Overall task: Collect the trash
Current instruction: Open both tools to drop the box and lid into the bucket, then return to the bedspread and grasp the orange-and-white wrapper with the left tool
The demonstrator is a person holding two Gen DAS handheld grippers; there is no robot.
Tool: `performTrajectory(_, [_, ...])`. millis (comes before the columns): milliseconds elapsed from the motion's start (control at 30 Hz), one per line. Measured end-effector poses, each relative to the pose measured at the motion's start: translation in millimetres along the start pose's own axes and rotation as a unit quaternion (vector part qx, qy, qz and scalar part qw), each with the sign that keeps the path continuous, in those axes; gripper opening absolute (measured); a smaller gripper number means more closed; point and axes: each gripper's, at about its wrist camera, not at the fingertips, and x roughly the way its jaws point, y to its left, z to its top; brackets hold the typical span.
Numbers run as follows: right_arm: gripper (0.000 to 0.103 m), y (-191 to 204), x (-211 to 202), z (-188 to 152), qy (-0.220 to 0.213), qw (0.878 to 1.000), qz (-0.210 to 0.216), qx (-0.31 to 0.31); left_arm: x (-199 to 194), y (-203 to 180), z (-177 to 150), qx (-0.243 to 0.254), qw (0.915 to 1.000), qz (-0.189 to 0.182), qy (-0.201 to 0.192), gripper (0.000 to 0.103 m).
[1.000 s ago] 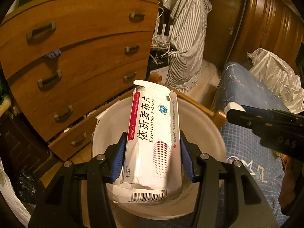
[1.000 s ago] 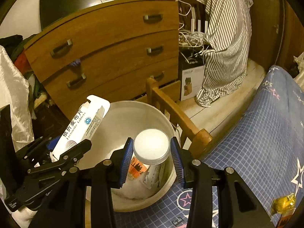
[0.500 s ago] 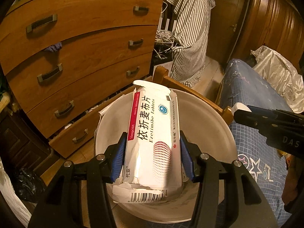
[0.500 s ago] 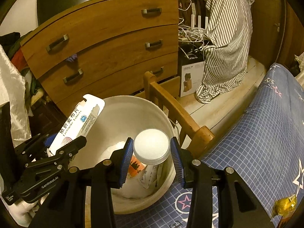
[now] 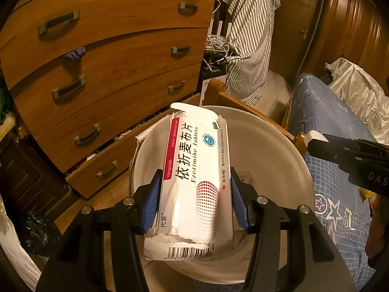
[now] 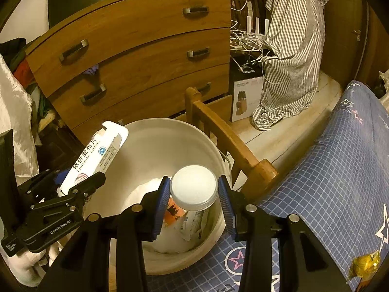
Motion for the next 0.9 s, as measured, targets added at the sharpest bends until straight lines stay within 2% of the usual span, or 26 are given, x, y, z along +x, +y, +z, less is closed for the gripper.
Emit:
performTrajectory(67, [0.043,2.3,0.2,1.1,0.000,1.000,0.002,-0.001,-0.8,-2.1,0.4,0.001,1.0000,0.002,0.001,0.054])
performTrajectory(167, [0.061,1.3,-3.2,1.4,-0.007,1.000,0.006,0.003,1.5,-0.8,0.9,0.001,0.9999,0.014,0.006,0.059])
performTrajectory(367, [0.061,-5.3,-12.7,-1.2,-0.017,1.000,0.014,0.017,0.7,2.2,0.3,-0.004,0.9998,0.019,0.006,0.061])
performTrajectory(567, [0.061,-13.3,-34.9,-11.3,-0.033,0.999,0.023,0.026,-5.9,-10.5,-2.5,0.010,0.9998,0.014,0.008,0.061])
performTrajectory(633, [0.061,-19.0,-51.5,-20.8,-0.047,0.998,0.022,0.031,-9.8,-17.4,-4.2,0.018,0.9998,0.011,0.007,0.068])
performTrajectory(667, [0.061,-22.3,-59.9,-26.7,-0.054,0.998,0.020,0.034,-12.6,-22.2,-5.5,0.021,0.9997,0.008,0.004,0.076])
performTrajectory(767, [0.061,-35.8,-93.0,-53.3,-0.082,0.995,0.011,0.047,-18.2,-41.2,-11.8,0.037,0.9993,-0.006,0.001,0.084])
performTrajectory(900, [0.062,-65.1,-146.6,-111.4,-0.122,0.990,-0.029,0.064,-21.4,-79.5,-26.1,0.064,0.9972,-0.038,-0.001,0.092])
